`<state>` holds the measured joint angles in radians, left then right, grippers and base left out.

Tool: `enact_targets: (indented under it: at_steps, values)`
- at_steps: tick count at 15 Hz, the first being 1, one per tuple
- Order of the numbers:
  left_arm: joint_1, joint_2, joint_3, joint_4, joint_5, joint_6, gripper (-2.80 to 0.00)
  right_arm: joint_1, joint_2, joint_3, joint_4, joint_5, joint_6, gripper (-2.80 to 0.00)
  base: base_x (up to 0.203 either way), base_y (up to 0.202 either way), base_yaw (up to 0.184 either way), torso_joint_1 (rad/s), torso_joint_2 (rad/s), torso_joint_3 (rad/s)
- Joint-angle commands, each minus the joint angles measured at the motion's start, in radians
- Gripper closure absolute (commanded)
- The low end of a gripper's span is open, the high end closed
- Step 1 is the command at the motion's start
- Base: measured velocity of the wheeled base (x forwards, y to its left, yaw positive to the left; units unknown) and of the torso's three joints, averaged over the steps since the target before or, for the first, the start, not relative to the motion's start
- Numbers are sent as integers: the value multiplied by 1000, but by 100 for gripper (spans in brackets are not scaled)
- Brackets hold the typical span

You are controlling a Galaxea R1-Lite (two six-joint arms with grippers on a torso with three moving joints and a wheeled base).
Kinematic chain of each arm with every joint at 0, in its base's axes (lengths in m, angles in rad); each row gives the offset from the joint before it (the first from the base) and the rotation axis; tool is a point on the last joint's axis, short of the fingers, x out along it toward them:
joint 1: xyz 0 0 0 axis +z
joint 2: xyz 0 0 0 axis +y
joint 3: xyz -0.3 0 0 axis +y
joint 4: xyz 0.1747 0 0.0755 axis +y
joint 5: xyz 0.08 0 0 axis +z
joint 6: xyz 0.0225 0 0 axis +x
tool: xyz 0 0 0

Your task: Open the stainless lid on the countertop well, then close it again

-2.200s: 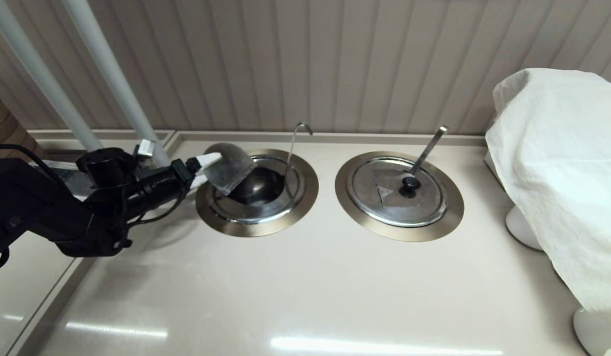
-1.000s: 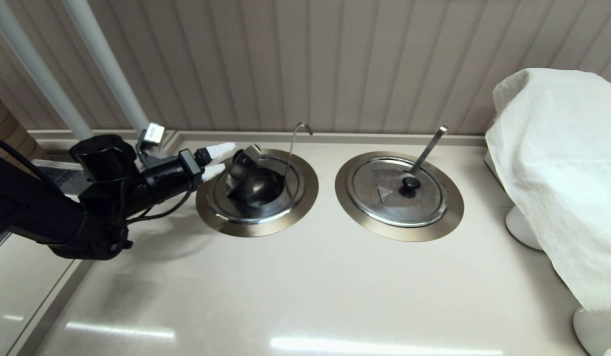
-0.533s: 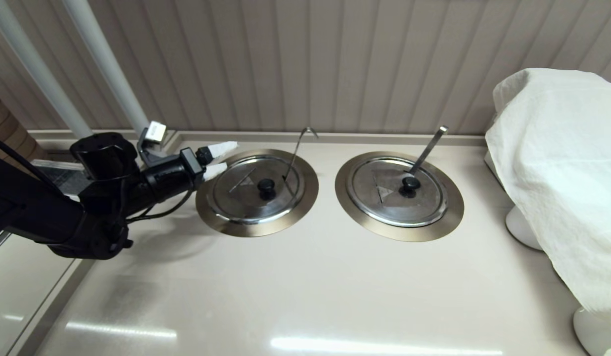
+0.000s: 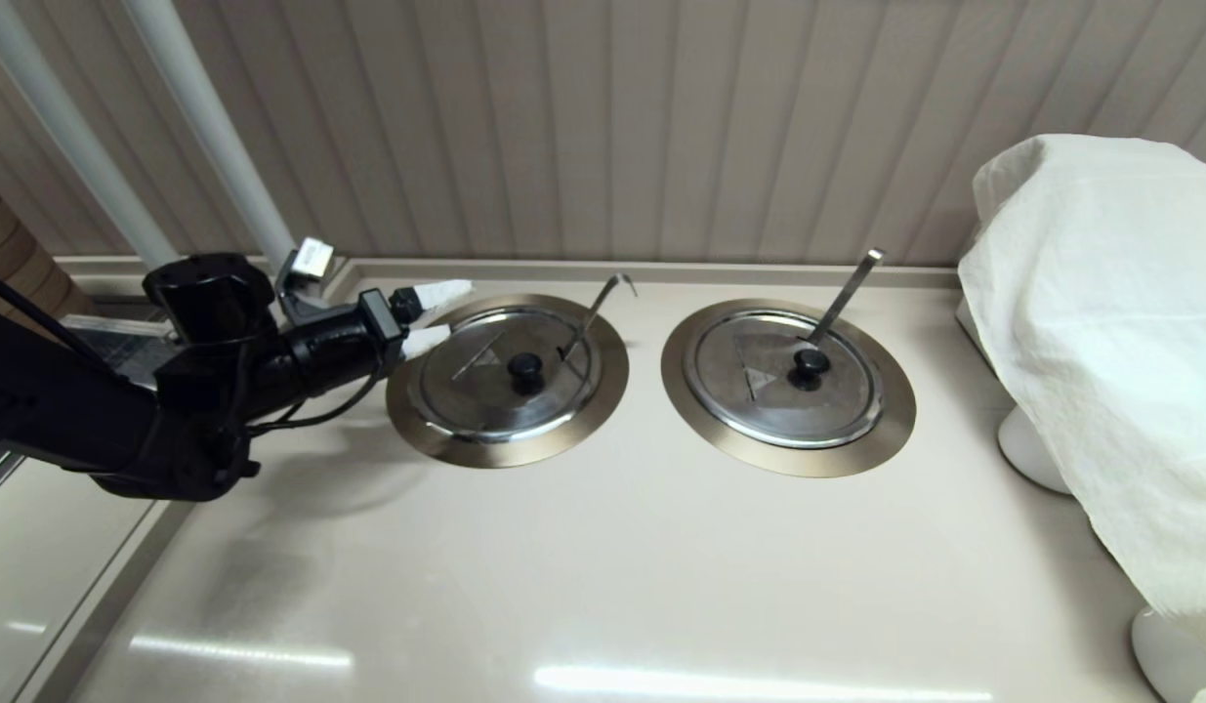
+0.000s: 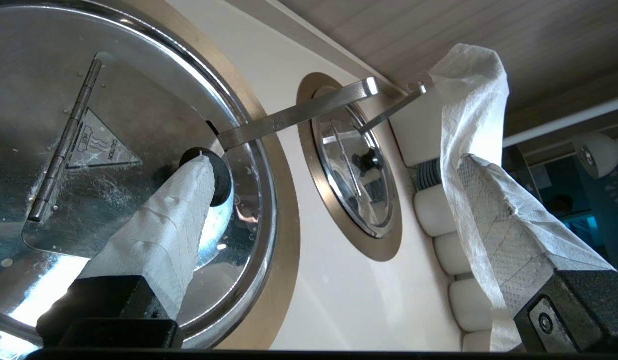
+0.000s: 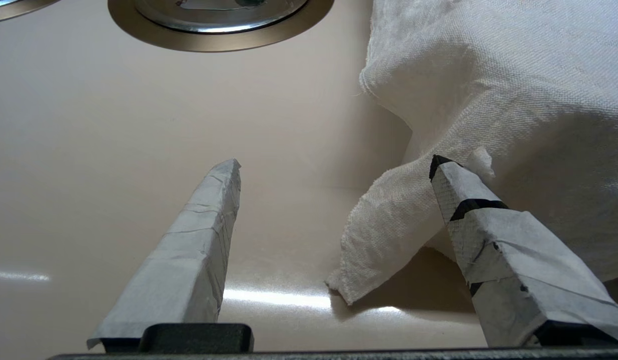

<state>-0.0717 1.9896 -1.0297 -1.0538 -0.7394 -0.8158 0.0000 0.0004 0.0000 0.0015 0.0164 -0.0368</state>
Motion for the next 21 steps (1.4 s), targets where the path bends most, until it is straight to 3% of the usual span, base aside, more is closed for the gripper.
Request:
enact_targets:
  at_steps: [1,3,4,5,7,9,11,12,14,16,17,19,21]
  values:
    - [0,-31,-17,29,-5,-2,-280,0,0,0,0,0,0,-280,0,0,0,0,0,0]
    - [0,-75,-22,77,-5,10,-280,0,0,0,0,0,0,-280,0,0,0,0,0,0]
    - [-1,-103,-17,99,-5,21,-181,0,0,0,0,0,0,-280,0,0,0,0,0,0]
    - [-2,-130,-14,128,-10,33,0,0,0,0,0,0,0,-280,0,0,0,0,0,0]
    - [3,-199,-23,199,-34,97,0,0,0,0,0,0,0,-280,0,0,0,0,0,0]
    - [36,-322,-37,327,-35,224,0,0,0,0,0,0,-2,-280,0,0,0,0,0,0]
    - [53,-492,-59,615,-8,383,0,0,0,0,0,0,0,-280,0,0,0,0,0,0]
    - [54,-565,-65,751,32,476,0,0,0,0,0,0,0,-280,0,0,0,0,0,0]
    - [55,-716,-59,946,218,647,0,0,0,0,0,0,0,-280,0,0,0,0,0,0]
    - [55,-871,-8,1024,411,731,0,0,0,0,0,0,-1,-280,0,0,0,0,0,0]
    - [54,-968,38,1045,453,768,0,0,0,0,0,0,-2,-280,0,0,0,0,0,0]
    - [51,-1173,130,1120,452,845,0,0,0,0,0,0,0,-280,0,0,0,0,0,0]
    - [47,-1373,187,1269,386,892,0,0,0,0,0,0,-2,-280,0,0,0,0,0,0]
